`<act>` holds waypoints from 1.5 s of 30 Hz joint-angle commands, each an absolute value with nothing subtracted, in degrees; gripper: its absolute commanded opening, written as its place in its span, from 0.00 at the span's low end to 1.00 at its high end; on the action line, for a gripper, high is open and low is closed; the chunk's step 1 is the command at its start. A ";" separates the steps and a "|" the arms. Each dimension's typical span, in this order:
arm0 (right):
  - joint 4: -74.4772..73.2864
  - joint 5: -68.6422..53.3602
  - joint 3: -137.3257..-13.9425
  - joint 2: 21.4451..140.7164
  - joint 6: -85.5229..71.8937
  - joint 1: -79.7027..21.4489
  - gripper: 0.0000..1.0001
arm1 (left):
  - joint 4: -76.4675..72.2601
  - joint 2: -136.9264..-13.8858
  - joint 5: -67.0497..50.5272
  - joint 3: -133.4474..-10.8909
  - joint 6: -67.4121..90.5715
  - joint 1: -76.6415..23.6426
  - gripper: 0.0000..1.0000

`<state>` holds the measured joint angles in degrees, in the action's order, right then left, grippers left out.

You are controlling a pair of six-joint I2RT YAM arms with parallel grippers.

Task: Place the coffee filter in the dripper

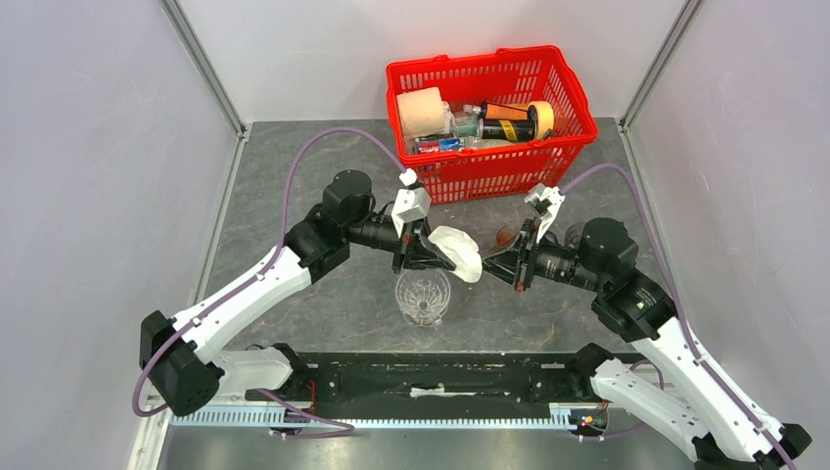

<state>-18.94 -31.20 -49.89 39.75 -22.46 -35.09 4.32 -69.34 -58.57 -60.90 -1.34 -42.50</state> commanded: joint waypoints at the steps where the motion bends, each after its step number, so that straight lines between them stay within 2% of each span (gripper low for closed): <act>1: -17.40 -32.25 -52.05 40.84 -21.64 -35.13 0.00 | 1.13 -67.18 -62.54 -61.68 -0.52 -42.54 0.02; 10: -10.54 -29.67 -49.31 44.30 -22.01 -35.15 0.00 | 0.27 -66.40 -64.86 -61.39 1.26 -42.54 0.02; 15: -17.02 -28.66 -52.26 43.05 -19.89 -35.15 0.02 | 1.74 -65.37 -64.17 -60.92 -1.05 -42.54 0.02; 18: -23.37 -25.21 -53.46 38.91 -18.83 -35.14 0.51 | 3.14 -64.60 -62.31 -60.73 -2.81 -42.54 0.02; 22: -26.15 -23.76 -51.69 32.01 -17.62 -35.15 0.93 | 4.04 -64.16 -56.13 -61.06 -1.75 -42.54 0.02; 23: -25.52 -24.27 -51.24 30.48 -17.58 -35.16 0.97 | 4.03 -64.24 -54.38 -61.16 -1.03 -42.54 0.02; 28: -18.76 -28.12 -50.78 29.30 -21.09 -35.18 0.97 | 3.55 -65.42 -51.37 -61.96 2.53 -42.54 0.02; 38: -11.39 -35.72 -54.09 40.27 -26.50 -35.13 0.97 | 1.49 -66.71 -52.22 -62.05 4.94 -42.54 0.02; 45: -9.84 -37.60 -53.48 39.62 -27.79 -35.12 0.97 | 1.78 -66.30 -50.45 -61.53 5.12 -42.54 0.02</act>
